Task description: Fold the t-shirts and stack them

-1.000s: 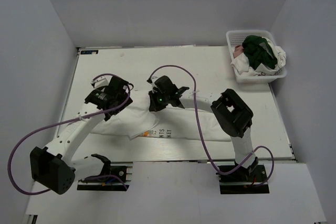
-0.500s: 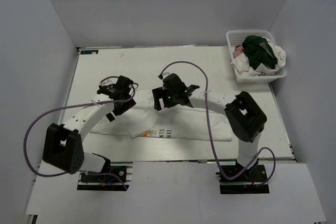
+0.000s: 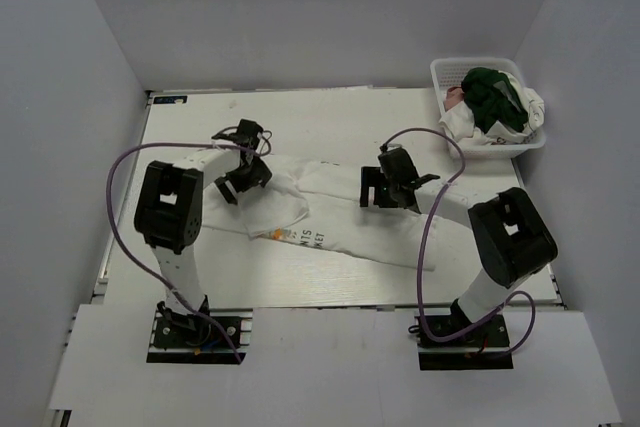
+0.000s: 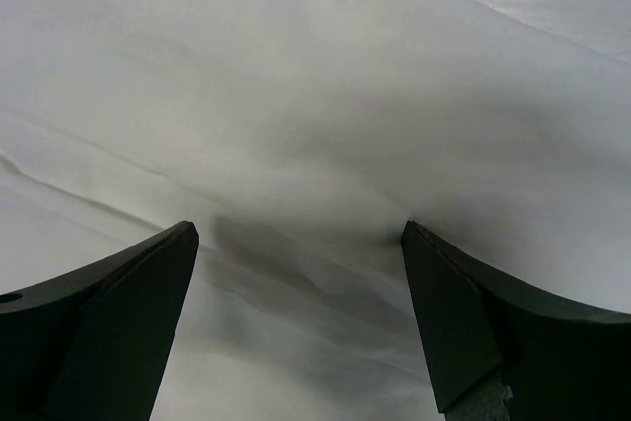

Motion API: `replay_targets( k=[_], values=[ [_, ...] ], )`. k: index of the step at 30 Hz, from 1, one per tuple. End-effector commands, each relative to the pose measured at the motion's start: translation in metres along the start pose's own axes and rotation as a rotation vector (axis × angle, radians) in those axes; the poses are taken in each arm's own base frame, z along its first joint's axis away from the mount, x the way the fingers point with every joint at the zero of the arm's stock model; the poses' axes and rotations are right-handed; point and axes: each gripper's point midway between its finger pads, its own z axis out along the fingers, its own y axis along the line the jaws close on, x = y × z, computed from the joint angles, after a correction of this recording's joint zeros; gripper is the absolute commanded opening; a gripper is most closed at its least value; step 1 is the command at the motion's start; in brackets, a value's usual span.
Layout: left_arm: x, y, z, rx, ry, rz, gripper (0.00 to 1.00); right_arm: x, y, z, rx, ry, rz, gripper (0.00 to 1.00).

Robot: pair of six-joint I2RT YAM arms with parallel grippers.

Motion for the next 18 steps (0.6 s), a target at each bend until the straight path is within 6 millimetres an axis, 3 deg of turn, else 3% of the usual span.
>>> replay_targets(
  k=[1,2,3,4,5,6,8,9,10,11,12,13,14,15,17,18],
  values=[
    [-0.032,-0.047,0.027,0.078,-0.039,0.057,1.00,0.049,-0.002,0.013,-0.040,0.166,-0.041,0.90],
    [-0.028,-0.057,0.053,0.059,-0.010,0.087,1.00,0.058,0.002,0.010,-0.059,0.191,-0.058,0.90],
    [-0.066,-0.097,0.043,0.139,-0.087,0.084,1.00,0.077,0.014,0.002,-0.145,0.253,-0.067,0.90],
    [-0.080,-0.115,0.049,0.159,-0.109,0.099,1.00,0.089,0.025,-0.004,-0.204,0.283,-0.093,0.90],
    [-0.059,-0.129,0.095,0.161,-0.019,0.153,1.00,0.098,0.045,-0.015,-0.278,0.299,-0.122,0.90],
    [-0.107,-0.185,0.071,0.306,-0.120,0.145,1.00,0.110,0.058,-0.025,-0.329,0.324,-0.169,0.90],
    [-0.110,-0.233,0.080,0.475,-0.093,0.164,1.00,0.141,0.101,-0.050,-0.479,0.405,-0.273,0.90],
    [-0.127,-0.270,0.071,0.631,-0.162,0.157,1.00,0.131,0.124,-0.057,-0.544,0.385,-0.331,0.90],
    [-0.113,-0.286,0.079,0.730,-0.104,0.106,1.00,0.141,0.139,-0.067,-0.611,0.428,-0.370,0.90],
    [-0.093,-0.284,0.101,0.751,-0.057,0.079,1.00,0.144,0.176,-0.073,-0.707,0.411,-0.531,0.90],
    [-0.112,-0.307,0.080,0.890,-0.137,0.045,1.00,0.152,0.184,-0.078,-0.737,0.443,-0.576,0.90],
    [-0.115,-0.314,0.070,0.931,-0.128,0.010,1.00,0.157,0.195,-0.084,-0.789,0.458,-0.619,0.90],
    [-0.097,-0.322,0.087,0.935,-0.088,0.002,1.00,0.163,0.217,-0.086,-0.872,0.458,-0.723,0.90],
    [-0.115,-0.336,0.067,0.992,-0.137,-0.007,1.00,0.166,0.223,-0.088,-0.905,0.463,-0.743,0.90],
    [-0.097,-0.339,0.082,0.997,-0.095,-0.029,1.00,0.170,0.236,-0.092,-0.967,0.479,-0.763,0.90],
    [-0.104,-0.336,0.086,0.966,-0.125,-0.075,1.00,0.171,0.236,-0.089,-0.950,0.482,-0.765,0.90]
  ],
)
